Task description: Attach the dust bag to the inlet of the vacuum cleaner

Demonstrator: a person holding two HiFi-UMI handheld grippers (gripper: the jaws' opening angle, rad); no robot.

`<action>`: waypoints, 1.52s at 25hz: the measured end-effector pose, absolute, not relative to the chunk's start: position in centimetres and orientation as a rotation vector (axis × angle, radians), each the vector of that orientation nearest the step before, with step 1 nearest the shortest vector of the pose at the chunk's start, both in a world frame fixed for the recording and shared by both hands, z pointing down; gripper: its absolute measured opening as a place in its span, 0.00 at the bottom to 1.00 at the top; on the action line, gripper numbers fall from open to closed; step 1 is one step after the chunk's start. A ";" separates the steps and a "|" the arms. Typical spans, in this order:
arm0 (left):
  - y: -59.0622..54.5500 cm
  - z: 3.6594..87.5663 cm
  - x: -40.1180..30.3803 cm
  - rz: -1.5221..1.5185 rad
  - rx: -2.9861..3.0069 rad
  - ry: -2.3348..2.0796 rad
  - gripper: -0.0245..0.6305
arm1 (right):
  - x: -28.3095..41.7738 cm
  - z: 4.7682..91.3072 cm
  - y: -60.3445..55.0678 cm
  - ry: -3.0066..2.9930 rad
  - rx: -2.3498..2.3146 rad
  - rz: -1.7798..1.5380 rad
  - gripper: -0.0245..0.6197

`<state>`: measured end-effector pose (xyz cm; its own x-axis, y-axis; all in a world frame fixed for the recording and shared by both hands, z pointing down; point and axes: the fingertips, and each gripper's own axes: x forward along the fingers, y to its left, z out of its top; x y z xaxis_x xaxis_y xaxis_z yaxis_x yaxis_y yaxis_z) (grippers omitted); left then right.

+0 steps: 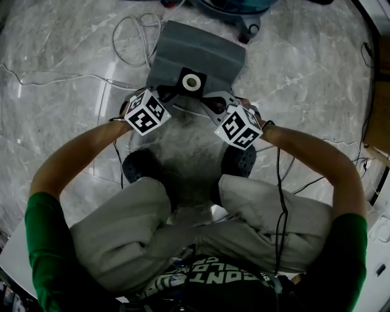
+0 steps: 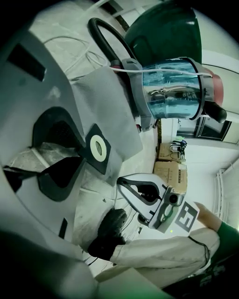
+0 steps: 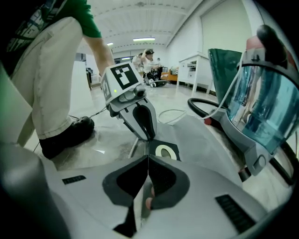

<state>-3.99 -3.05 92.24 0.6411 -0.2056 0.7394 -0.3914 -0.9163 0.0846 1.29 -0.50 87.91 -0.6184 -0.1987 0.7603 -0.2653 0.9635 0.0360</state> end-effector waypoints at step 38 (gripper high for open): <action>-14.5 86.3 -1.5 1.051 2.825 -0.482 0.13 | 4.1 88.2 -12.8 -2.176 0.570 -0.014 0.05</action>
